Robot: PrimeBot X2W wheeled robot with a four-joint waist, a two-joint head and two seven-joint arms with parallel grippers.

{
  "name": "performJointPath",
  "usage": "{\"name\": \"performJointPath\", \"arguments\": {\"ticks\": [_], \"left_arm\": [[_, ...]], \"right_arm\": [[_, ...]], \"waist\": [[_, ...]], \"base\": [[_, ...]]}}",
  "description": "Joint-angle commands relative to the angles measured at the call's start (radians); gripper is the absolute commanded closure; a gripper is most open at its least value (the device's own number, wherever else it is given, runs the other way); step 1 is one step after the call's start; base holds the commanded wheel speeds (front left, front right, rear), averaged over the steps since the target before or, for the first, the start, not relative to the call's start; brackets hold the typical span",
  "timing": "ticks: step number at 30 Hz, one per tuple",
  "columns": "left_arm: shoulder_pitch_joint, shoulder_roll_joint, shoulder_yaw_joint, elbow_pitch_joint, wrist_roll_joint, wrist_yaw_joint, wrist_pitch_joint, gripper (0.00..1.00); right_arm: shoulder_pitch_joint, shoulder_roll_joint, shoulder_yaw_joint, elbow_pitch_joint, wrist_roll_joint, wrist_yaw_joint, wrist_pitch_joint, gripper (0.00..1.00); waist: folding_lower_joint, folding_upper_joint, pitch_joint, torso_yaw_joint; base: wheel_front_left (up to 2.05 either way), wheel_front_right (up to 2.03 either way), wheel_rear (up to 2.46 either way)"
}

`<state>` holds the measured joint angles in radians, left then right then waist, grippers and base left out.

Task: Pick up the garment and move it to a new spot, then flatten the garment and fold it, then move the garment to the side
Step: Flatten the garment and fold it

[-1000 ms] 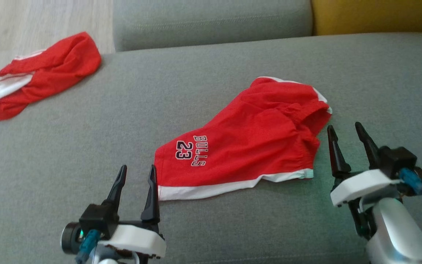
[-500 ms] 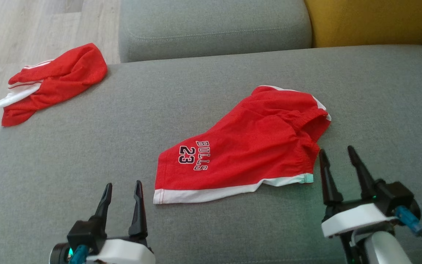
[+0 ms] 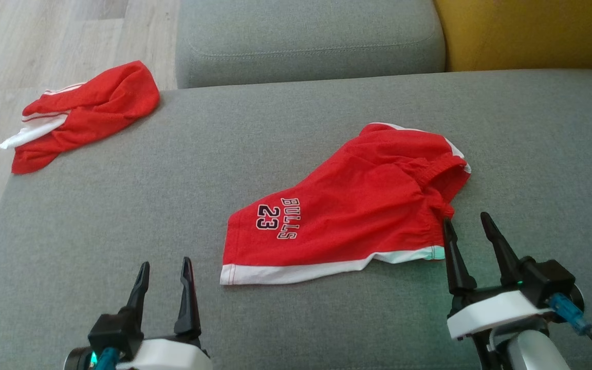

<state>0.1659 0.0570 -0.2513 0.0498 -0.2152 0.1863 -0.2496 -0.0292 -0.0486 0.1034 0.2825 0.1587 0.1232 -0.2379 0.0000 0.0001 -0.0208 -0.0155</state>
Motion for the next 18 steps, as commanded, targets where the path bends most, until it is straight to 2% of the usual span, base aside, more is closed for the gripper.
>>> {"name": "performJointPath", "arguments": {"ticks": [1, 9, 18], "left_arm": [[-0.028, -0.007, 0.034, -0.035, 0.001, 0.003, -0.012, 0.0], [-0.031, -0.007, 0.027, -0.03, 0.001, 0.002, -0.012, 0.0], [-0.051, -0.007, 0.011, -0.019, 0.002, -0.003, -0.012, 0.0]], "right_arm": [[-0.03, -0.002, 0.024, -0.028, 0.01, 0.008, -0.004, 0.0], [-0.026, -0.002, 0.003, 0.018, -0.067, 0.008, 0.07, 0.0], [-0.06, -0.013, -0.047, 0.14, -0.169, 0.008, 0.131, 0.0]], "waist": [[0.0, -0.0001, 0.001, 0.0], [0.0, -0.0001, 0.014, -0.003], [0.0, -0.0001, 0.056, 0.019]], "base": [[0.0, 0.0, 0.0], [0.0, 0.0, 0.0], [0.0, 0.0, 0.0]]}}
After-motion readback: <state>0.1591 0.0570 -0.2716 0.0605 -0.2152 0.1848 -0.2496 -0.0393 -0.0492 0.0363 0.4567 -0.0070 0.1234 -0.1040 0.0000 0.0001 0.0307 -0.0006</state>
